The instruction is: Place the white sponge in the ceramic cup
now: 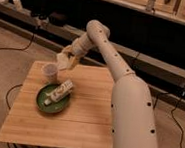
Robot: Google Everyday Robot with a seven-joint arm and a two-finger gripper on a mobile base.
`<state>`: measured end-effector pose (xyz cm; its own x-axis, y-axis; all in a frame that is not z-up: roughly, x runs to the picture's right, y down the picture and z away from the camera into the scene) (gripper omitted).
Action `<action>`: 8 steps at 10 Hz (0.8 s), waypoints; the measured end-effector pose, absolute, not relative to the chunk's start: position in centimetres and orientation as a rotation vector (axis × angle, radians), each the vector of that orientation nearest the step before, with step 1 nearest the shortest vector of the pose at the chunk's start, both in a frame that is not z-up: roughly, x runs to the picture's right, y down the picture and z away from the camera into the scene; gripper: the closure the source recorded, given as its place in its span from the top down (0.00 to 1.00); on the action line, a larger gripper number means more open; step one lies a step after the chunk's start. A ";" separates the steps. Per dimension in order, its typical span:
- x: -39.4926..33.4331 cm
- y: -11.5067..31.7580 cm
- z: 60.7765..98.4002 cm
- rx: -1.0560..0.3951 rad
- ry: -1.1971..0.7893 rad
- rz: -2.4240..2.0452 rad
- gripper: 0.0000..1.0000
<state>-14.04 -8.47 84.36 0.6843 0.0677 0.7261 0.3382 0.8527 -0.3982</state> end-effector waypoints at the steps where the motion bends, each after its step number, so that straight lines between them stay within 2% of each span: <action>1: -14.7 -8.6 84.7 -0.547 -0.799 -0.142 0.00; 4: -17.8 -9.2 85.2 -0.549 -0.806 -0.084 0.00; 5: -18.6 -9.1 85.1 -0.553 -0.819 -0.078 0.03; 8: -20.1 -8.4 84.5 -0.572 -0.843 -0.088 0.32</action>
